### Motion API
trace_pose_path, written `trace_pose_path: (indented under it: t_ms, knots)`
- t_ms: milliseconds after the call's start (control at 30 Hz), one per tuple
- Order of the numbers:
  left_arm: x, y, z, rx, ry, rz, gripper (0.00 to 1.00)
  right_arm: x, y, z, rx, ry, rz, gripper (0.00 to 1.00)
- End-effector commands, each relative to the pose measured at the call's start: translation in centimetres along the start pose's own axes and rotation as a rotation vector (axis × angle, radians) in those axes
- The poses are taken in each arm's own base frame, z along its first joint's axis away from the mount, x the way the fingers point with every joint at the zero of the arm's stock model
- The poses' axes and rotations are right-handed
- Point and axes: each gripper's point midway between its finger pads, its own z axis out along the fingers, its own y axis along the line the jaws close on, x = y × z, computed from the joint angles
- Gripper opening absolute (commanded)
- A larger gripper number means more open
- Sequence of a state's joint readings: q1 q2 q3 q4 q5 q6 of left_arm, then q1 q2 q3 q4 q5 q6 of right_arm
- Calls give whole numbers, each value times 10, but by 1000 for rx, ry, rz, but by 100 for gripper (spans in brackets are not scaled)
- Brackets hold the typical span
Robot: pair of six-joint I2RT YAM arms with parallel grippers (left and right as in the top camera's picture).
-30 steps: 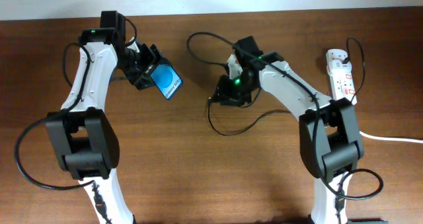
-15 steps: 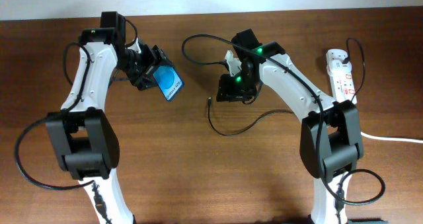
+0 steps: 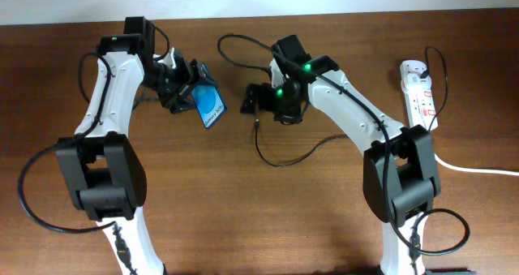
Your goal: Plug charger to phone and switch on socket
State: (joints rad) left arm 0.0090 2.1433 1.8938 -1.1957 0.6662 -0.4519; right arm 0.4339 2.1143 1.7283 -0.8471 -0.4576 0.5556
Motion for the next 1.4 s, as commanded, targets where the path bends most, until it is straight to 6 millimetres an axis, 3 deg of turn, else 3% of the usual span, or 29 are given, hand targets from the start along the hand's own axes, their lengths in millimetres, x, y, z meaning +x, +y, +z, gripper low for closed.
trace_pose_path:
  t_ms: [0, 1367]
  knots:
    - [-1, -11, -6, 42, -4, 55, 0, -1, 7, -1, -20, 1, 79, 99]
    - [-5, -11, -6, 37, -23, 136, 0, -2, 4, -1, -5, -9, 79, 98]
